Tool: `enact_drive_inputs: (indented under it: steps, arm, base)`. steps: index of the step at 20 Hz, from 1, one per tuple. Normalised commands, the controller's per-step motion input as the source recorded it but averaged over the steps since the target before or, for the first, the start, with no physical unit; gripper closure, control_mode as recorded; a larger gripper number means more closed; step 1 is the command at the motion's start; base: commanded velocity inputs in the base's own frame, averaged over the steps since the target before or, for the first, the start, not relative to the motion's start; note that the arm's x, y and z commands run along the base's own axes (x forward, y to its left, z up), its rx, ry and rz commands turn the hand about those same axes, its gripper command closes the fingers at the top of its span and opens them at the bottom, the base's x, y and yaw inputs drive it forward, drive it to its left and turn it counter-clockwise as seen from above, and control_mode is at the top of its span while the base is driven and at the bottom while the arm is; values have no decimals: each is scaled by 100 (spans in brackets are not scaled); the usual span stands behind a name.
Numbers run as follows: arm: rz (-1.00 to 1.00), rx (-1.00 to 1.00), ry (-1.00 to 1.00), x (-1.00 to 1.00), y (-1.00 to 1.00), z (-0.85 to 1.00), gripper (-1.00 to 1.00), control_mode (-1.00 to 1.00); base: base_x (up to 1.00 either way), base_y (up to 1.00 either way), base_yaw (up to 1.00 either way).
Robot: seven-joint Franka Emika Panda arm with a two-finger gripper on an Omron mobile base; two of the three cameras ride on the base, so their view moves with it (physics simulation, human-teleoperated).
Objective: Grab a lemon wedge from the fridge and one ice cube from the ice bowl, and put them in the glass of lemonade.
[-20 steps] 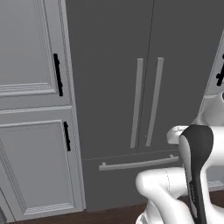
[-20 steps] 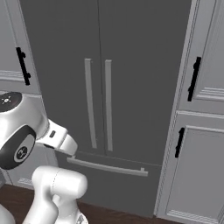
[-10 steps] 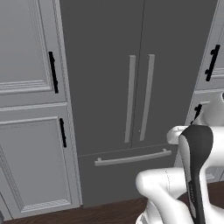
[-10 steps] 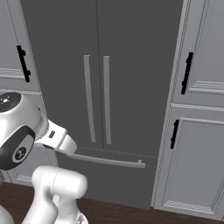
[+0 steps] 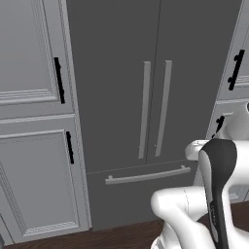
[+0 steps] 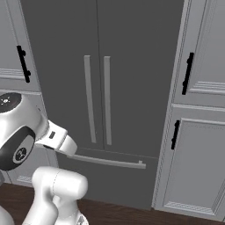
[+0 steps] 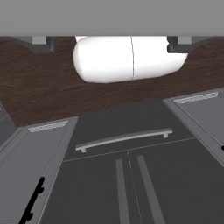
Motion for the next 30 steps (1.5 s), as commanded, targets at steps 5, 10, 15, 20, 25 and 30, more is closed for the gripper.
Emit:
enact_drive_inputs:
  steps: [5, 10, 15, 20, 25, 30]
  arm:
    - [0, 0, 0, 1, -6, 0, -100, -100]
    - [1, 0, -1, 17, -5, 0, -100, -100]
    - [5, 0, -18, 28, -1, 0, -100, -100]
    - [7, -2, -24, 21, 0, 15, -100, -100]
    - [1, -2, -13, 17, 0, 44, -100, -100]
    - [0, -2, -7, 27, 0, 53, -100, -100]
  base:
    - [0, 0, 0]
    - [0, 0, 0]
    - [0, 0, 0]
    - [0, 0, 0]
    - [0, 0, 0]
    - [0, 0, 0]
